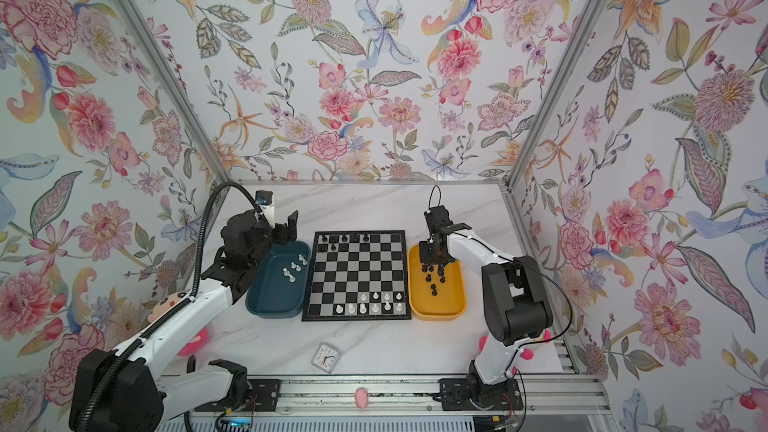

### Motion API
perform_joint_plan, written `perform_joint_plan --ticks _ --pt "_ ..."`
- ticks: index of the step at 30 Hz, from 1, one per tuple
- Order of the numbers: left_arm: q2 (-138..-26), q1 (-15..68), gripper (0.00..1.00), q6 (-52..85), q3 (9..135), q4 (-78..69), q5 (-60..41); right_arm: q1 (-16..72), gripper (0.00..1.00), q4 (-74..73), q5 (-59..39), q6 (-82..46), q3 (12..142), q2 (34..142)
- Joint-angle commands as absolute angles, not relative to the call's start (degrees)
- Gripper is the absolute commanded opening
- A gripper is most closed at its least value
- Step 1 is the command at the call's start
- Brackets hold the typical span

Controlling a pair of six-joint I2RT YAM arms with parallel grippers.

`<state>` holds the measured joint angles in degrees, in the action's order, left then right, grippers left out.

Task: Set up the chess pieces on the board
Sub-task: 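Lower the right gripper into the yellow tray and grasp a black pawn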

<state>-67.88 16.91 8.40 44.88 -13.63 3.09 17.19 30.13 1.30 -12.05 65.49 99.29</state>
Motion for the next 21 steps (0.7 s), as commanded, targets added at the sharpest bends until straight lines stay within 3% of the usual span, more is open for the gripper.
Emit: perform_joint_plan --ticks 1,21 --pt "-67.8 17.6 0.89 7.6 46.6 -13.0 4.2 17.5 0.24 29.3 2.6 -13.0 64.8 100.4" --pt "-68.1 17.8 0.89 7.5 46.8 -12.6 4.7 17.5 0.21 28.6 3.4 -13.4 64.9 102.9"
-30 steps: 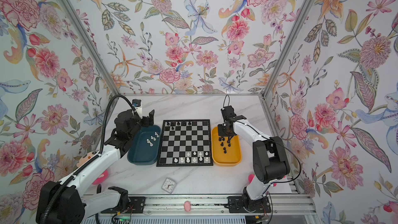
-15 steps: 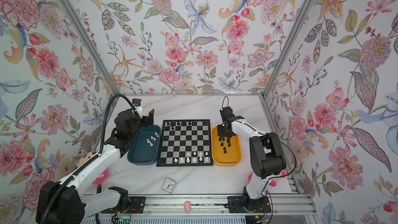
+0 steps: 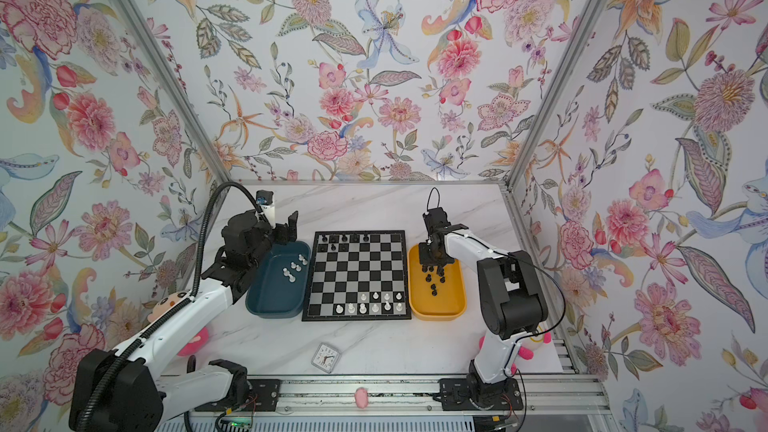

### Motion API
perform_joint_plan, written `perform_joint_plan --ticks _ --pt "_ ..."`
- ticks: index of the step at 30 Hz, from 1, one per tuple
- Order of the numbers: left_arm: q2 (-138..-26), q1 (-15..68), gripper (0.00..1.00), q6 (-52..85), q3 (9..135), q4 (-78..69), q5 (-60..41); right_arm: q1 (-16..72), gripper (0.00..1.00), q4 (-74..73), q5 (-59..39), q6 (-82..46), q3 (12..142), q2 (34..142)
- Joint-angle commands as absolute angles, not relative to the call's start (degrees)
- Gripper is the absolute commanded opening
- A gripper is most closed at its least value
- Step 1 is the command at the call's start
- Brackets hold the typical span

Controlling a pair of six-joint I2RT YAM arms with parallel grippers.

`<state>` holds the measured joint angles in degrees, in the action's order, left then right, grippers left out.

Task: Set up the chess pieces on the board
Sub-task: 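Lower the right gripper into the yellow tray and grasp a black pawn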

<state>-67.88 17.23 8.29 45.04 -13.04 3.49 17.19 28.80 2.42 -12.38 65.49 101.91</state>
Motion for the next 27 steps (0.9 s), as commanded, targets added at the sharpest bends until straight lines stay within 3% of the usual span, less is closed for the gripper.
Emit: perform_joint_plan --ticks 1,27 --pt "-68.1 17.8 0.89 7.5 46.8 -12.6 4.6 17.5 0.20 28.5 3.4 -13.4 64.9 103.0" --pt "-68.1 18.0 0.90 7.2 46.8 -12.4 5.3 17.5 0.12 28.5 2.0 -13.5 65.6 104.7"
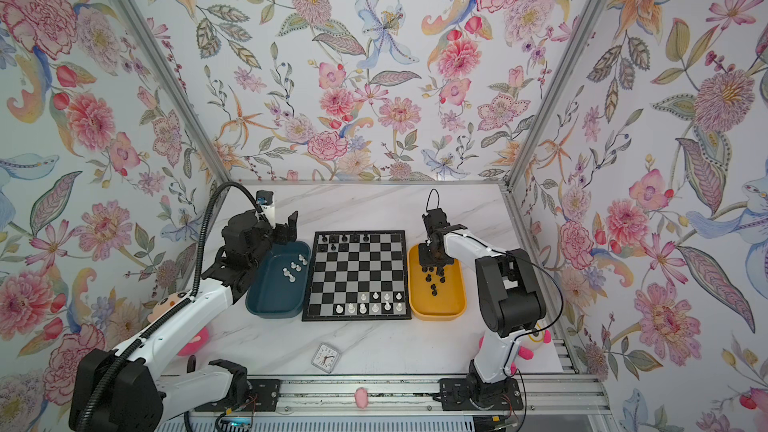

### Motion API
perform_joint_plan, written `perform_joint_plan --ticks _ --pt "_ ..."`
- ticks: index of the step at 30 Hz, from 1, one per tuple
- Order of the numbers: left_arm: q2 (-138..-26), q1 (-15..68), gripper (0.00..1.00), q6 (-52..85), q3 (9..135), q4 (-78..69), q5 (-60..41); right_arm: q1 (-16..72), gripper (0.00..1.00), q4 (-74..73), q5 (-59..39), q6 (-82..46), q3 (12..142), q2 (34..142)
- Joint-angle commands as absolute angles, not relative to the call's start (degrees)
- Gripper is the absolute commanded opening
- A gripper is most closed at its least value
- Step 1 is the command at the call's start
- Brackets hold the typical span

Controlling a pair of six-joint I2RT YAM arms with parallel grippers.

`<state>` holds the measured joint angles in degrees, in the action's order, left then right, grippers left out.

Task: Set up the chess pieces on the board
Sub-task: 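Lower the right gripper into the yellow tray and grasp a black pawn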

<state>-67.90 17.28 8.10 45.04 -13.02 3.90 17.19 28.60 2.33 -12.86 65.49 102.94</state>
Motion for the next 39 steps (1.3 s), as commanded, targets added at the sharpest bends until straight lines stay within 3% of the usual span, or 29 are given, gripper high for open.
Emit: perform_joint_plan --ticks 1,10,39 --pt "-68.1 18.0 0.90 7.1 46.8 -12.5 5.3 17.4 0.11 28.5 1.9 -13.5 65.7 104.7" --pt "-68.0 18.2 0.89 6.9 46.7 -12.3 5.6 17.5 0.06 29.1 2.1 -13.6 65.9 104.6" --pt "-67.0 18.3 0.90 6.5 44.9 -13.1 5.6 19.3 0.05 38.1 6.5 -14.2 70.1 97.6"
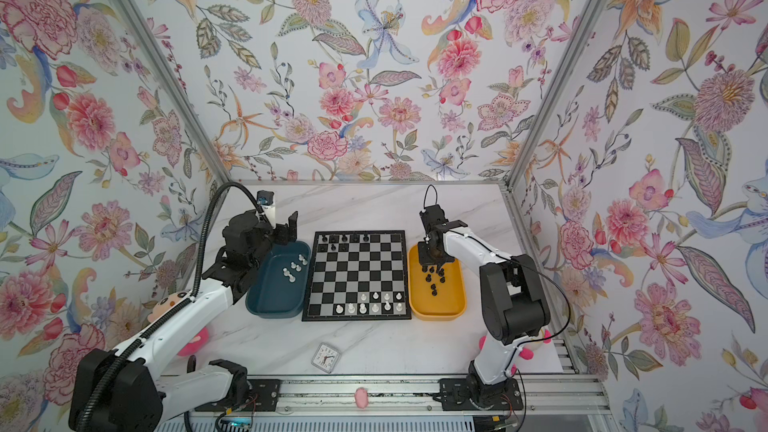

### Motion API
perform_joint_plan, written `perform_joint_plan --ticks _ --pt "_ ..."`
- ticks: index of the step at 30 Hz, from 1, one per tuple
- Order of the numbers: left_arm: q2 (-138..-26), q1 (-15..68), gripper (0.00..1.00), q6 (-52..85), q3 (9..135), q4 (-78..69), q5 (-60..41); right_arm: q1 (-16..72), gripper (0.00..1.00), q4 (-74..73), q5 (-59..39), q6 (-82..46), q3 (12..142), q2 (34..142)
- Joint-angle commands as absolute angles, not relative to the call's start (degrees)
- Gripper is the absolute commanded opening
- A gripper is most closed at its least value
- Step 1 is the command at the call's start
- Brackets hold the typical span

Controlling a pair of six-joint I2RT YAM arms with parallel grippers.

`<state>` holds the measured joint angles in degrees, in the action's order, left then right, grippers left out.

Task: Set up the chess pieces on the board
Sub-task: 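Lower the right gripper into the yellow tray and grasp a black pawn, then carry the black pawn with the right gripper over the chessboard's far rows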

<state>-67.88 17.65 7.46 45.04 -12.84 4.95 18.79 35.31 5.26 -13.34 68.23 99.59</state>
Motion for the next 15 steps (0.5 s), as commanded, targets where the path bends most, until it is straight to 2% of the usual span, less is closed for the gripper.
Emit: perform_joint_plan --ticks 1,15 --pt "-66.8 18.2 0.90 6.4 44.8 -13.2 5.6 19.4 0.05 38.6 6.5 -14.2 70.4 97.4" --pt "-65.4 18.3 0.90 6.4 43.6 -13.9 5.5 24.0 0.07 47.2 7.3 -15.0 79.6 96.3"
